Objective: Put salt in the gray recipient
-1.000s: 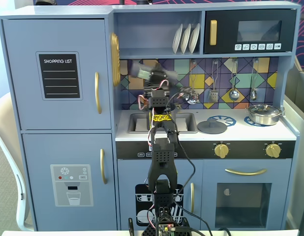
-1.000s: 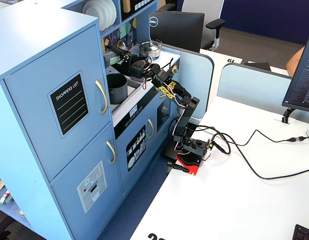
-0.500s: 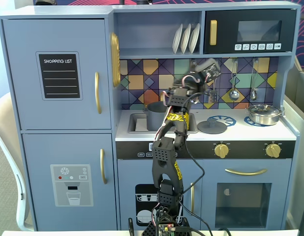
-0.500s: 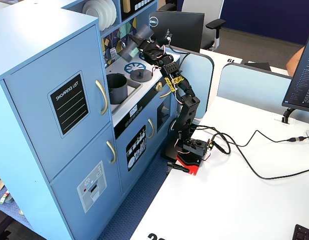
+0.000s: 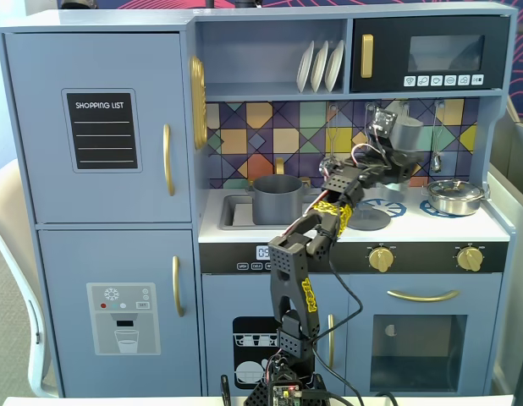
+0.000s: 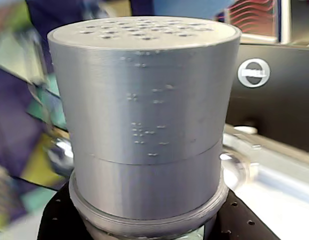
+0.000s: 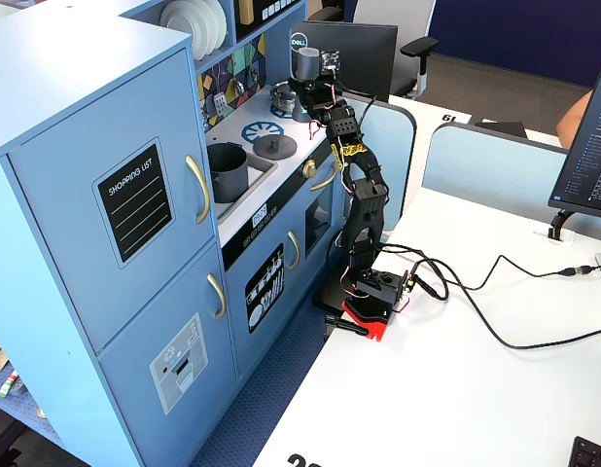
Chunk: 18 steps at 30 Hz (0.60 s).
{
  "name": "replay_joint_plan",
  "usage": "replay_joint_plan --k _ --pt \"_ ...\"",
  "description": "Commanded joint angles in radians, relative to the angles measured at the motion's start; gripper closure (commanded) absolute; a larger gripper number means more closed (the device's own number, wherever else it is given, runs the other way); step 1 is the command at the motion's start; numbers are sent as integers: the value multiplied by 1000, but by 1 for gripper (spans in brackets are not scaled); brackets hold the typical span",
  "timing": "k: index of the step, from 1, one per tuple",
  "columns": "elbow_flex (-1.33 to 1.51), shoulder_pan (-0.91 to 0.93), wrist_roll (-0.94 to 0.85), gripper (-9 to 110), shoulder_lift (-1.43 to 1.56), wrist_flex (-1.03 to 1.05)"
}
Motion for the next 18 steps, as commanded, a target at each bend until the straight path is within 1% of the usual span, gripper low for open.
replay_joint_plan --k 1,7,12,18 --pt "2 25 -110 101 -29 -106" --pt "2 14 -150 101 -114 -210" --pt "6 28 -183 101 -160 -230" --pt "17 48 -178 101 -196 -258"
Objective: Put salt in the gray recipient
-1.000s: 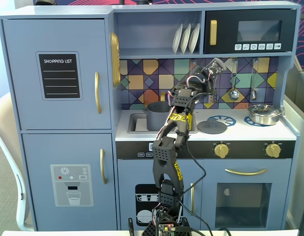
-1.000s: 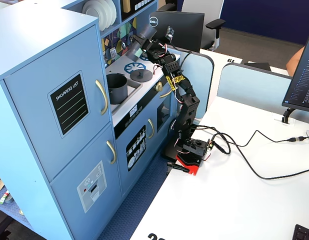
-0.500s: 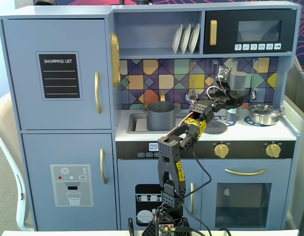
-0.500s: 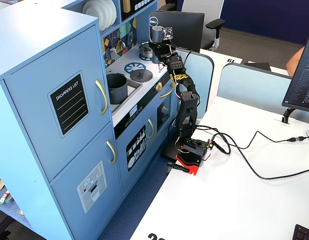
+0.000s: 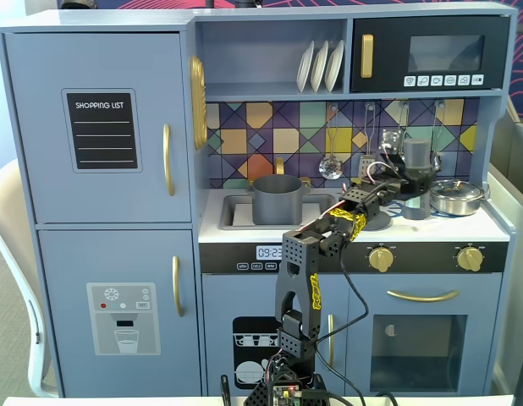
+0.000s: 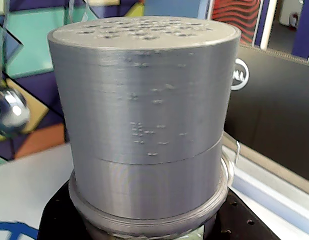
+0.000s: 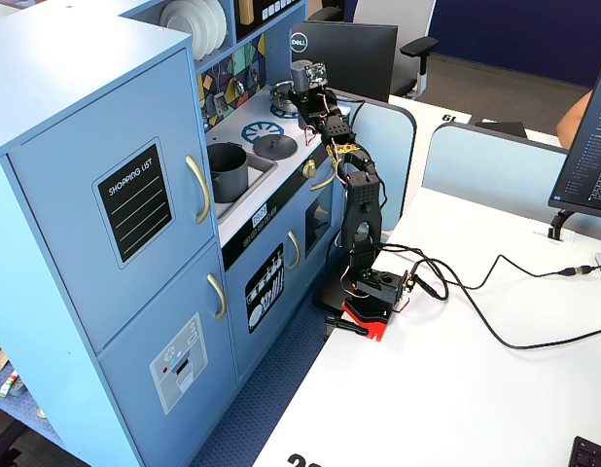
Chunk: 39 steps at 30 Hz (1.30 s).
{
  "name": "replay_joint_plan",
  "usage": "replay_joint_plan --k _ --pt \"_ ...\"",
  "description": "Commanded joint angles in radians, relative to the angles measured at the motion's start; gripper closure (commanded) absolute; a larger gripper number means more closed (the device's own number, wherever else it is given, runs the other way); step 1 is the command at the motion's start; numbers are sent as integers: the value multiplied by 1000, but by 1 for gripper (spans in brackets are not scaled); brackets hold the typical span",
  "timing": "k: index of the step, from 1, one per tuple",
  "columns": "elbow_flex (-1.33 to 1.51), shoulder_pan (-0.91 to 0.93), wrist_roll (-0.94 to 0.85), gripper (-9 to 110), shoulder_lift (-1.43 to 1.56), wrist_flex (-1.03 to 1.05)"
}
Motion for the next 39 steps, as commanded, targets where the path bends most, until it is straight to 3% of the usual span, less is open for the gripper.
replay_joint_plan --k 1,33,39 --pt "3 23 -6 101 15 -35" --pt "161 21 87 101 28 -130" --pt "161 29 161 78 34 -158"
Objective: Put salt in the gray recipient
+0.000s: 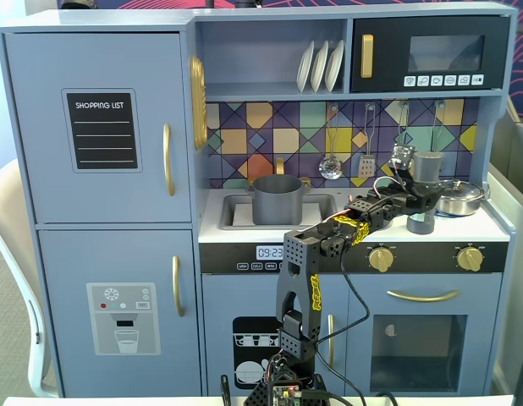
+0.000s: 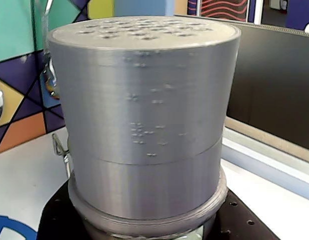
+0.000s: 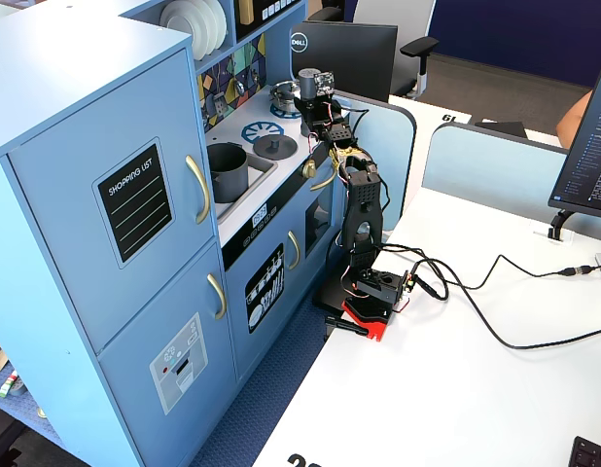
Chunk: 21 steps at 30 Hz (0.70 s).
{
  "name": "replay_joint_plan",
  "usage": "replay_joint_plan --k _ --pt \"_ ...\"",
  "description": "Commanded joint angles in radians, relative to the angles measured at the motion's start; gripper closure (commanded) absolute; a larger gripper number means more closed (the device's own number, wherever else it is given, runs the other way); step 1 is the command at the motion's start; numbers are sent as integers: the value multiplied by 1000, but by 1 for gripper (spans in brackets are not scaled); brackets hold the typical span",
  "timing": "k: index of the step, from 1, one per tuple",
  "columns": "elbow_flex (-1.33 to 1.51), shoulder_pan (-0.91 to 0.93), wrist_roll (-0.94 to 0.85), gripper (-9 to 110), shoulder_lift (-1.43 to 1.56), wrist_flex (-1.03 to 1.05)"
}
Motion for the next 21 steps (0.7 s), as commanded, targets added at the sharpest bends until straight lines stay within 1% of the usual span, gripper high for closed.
replay_joint_plan --k 1,4,7,11,17,21 --pt "2 -2 64 74 41 -29" --pt "2 2 83 64 49 -35" --pt "3 6 89 57 57 -38" --pt "12 11 78 54 74 -34" --pt "48 29 64 53 149 0" --pt "92 44 51 53 238 63"
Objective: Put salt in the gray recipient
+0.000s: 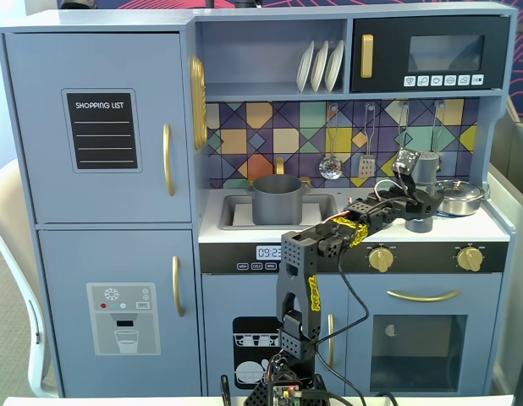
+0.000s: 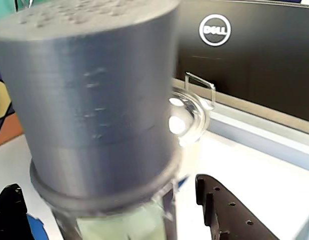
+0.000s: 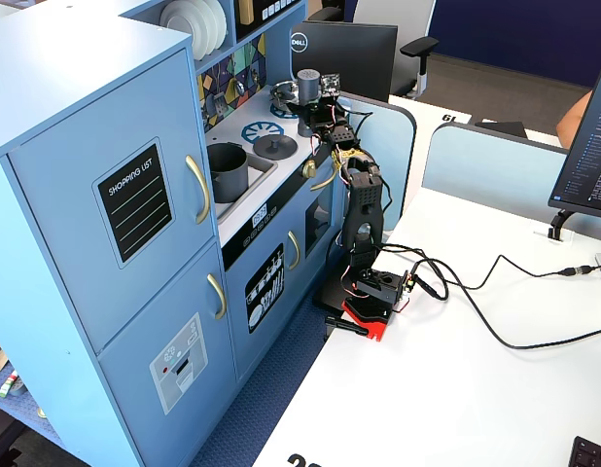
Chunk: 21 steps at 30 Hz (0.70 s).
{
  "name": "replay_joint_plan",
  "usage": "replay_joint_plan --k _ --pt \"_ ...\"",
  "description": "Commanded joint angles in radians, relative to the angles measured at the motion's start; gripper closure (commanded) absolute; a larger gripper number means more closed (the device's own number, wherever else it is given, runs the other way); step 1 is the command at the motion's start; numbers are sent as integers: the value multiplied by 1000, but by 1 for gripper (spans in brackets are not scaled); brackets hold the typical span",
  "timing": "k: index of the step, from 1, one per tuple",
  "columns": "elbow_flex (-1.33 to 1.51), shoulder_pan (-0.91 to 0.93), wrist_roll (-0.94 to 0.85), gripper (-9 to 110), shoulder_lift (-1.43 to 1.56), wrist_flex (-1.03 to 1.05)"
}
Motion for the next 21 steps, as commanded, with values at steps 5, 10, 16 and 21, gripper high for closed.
replay_joint_plan --k 5,10,16,21 --pt "109 41 -20 55 325 144" --pt "290 43 -11 56 597 324" --pt "459 -84 -40 72 919 675" --pt "506 -298 -98 86 1074 939"
